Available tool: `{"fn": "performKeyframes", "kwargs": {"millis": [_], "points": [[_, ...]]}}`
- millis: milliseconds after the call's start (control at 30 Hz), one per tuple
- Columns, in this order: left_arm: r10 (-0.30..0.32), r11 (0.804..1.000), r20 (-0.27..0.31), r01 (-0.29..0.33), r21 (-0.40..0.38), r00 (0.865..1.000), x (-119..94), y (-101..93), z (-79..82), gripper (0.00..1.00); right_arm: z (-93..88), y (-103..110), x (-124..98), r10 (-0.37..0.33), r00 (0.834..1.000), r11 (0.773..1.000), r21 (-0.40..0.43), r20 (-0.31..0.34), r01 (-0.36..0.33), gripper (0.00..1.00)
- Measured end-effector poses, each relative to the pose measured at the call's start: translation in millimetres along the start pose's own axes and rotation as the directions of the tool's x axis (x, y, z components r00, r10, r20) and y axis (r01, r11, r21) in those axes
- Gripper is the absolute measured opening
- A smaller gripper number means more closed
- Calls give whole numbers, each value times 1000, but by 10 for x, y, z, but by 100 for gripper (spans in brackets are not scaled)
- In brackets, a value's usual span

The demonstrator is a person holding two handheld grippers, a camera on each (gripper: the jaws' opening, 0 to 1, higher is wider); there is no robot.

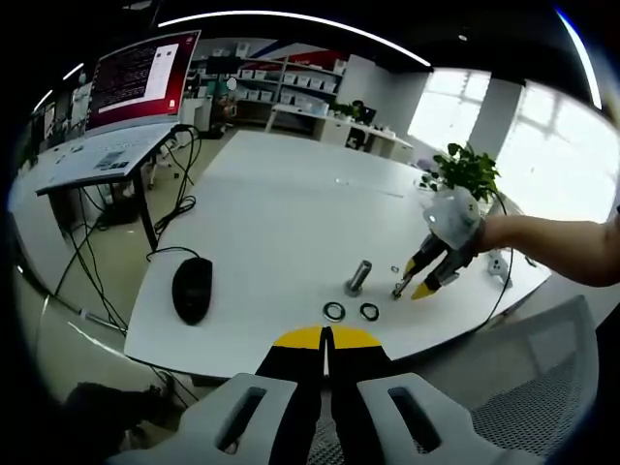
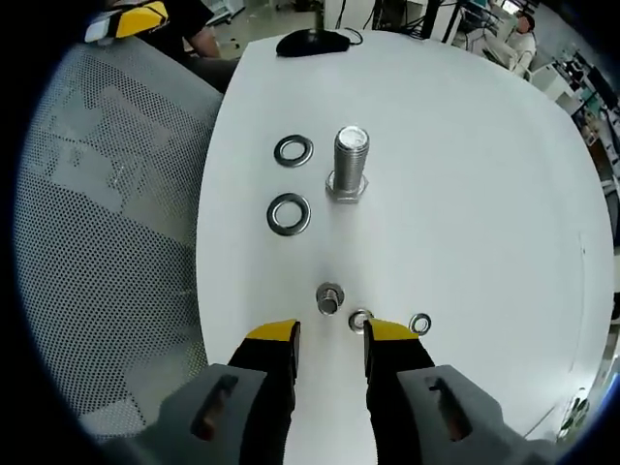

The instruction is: Place the washer onto the threaded stud by aligning its center hole with the stud, sliding it down to the base, and recovering from edge contact or off-axis alignment until the washer reaches the visible bottom stop.

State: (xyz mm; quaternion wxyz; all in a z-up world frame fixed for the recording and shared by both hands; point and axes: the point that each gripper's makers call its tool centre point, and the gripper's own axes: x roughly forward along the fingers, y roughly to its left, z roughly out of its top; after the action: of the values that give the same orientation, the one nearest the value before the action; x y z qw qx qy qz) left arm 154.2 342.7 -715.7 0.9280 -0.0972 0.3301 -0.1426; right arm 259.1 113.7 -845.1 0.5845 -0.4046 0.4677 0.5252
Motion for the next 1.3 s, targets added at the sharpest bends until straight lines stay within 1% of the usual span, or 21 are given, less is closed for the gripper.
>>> {"fn": "performKeyframes", "kwargs": {"millis": [33, 67, 133, 167, 200, 333, 467, 600, 667, 767, 900, 967, 1033, 1100, 1133, 1200, 1300], "points": [[0, 1000, 0, 0, 0, 1000, 0, -2, 0, 0, -8, 7, -9, -1, 1000, 1000, 3, 3, 1, 28], [0, 1000, 1, 0, -1, 1000, 1, -2, 1, 0, -4, 1, -21, -6, 1000, 1000, 15, 19, 6, 28], [-1, 1000, 2, 1, -1, 1000, 1, -8, 3, 0, 38, -12, -31, -12, 997, 997, 71, 77, 6, 28], [-1, 1000, 2, 1, -1, 1000, 0, -15, 3, 0, 34, -2, -36, -1, 995, 995, 104, 98, -10, 28], [-1, 1000, 2, 1, -1, 1000, 0, -16, 3, 0, 20, -3, -37, 4, 995, 993, 119, 104, -17, 28], [-1, 1000, 8, 1, -5, 1000, 0, -28, 12, 0, -60, -72, -46, -22, 994, 992, 130, 109, 7, 28], [-2, 1000, 6, 2, -3, 1000, 5, -33, 10, 0, -129, -126, -34, -52, 992, 987, 159, 118, 32, 27], [-2, 1000, 7, 2, -3, 1000, 8, -45, 16, 0, -148, -153, 28, -61, 987, 980, 196, 147, 31, 27], [-2, 1000, 9, 2, -4, 1000, 9, -49, 20, 0, -154, -154, 71, -56, 987, 980, 199, 149, 25, 27], [-2, 1000, 8, 2, -3, 1000, 14, -45, 19, 0, -142, -187, 152, -64, 986, 977, 209, 154, 31, 27], [-2, 1000, 7, 2, -2, 1000, 16, -47, 19, 0, -100, -230, 167, -79, 985, 977, 208, 153, 46, 26], [-1, 1000, 8, 1, -3, 1000, 17, -47, 22, 0, -80, -241, 174, -73, 986, 976, 215, 149, 40, 26], [-1, 1000, 9, 1, -4, 1000, 17, -45, 24, 0, -71, -236, 180, -72, 987, 978, 204, 141, 42, 26], [-1, 1000, 10, 1, -5, 1000, 16, -46, 27, 0, -65, -234, 185, -84, 989, 984, 168, 125, 63, 26], [-1, 1000, 10, 1, -6, 1000, 17, -38, 27, 0, -48, -214, 186, -83, 988, 984, 170, 128, 61, 26], [-1, 1000, 10, 1, -6, 1000, 19, -26, 26, 0, -42, -222, 184, -91, 987, 980, 191, 135, 64, 25], [-1, 1000, 11, 1, -6, 1000, 19, -13, 25, 0, -44, -244, 190, -94, 986, 978, 201, 140, 64, 23]]}}
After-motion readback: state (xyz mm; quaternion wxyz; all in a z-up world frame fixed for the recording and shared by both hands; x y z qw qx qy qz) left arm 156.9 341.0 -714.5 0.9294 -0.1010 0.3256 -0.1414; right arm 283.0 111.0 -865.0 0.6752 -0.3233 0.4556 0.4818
